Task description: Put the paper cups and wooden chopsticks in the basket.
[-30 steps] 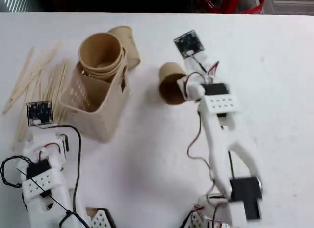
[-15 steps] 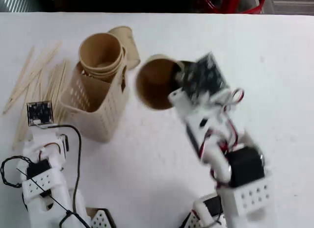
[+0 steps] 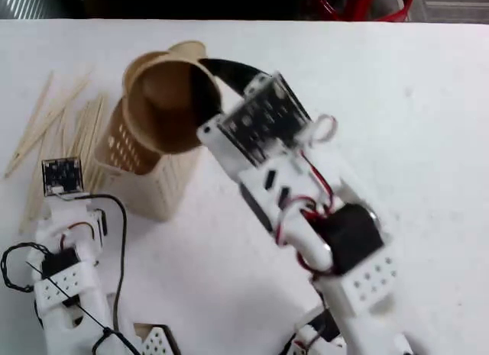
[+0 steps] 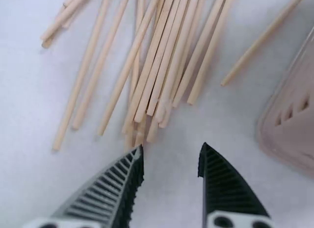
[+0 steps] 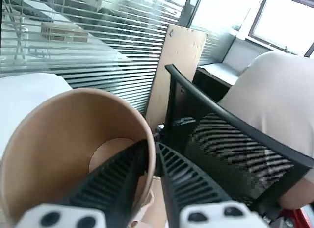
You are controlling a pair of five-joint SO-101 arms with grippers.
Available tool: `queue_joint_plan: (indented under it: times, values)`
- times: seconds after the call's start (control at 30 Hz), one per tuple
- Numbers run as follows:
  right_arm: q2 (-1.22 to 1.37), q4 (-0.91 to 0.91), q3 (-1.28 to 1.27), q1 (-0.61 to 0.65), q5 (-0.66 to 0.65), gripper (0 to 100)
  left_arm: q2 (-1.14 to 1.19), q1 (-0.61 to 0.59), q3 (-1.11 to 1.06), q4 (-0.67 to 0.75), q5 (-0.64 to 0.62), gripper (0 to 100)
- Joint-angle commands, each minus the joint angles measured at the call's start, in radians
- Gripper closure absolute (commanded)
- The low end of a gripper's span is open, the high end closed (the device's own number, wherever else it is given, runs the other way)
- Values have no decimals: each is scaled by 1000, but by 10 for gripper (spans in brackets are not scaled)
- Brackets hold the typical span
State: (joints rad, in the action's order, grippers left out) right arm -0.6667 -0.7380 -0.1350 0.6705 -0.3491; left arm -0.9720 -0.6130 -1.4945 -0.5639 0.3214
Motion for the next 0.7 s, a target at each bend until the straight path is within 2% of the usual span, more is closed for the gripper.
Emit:
queue_joint_plan:
  times: [0.0,0.43,0.57,0.67]
  values:
    - [101,27,98,7,29,981,-12,10,37,14,12,808]
    - [503,54,376,-68,31,970,-12,10,37,12,12,808]
    - [536,-28,442,-79,32,916,-12,10,37,12,12,808]
    - [539,-54,468,-73,32,833,-12,10,37,12,12,808]
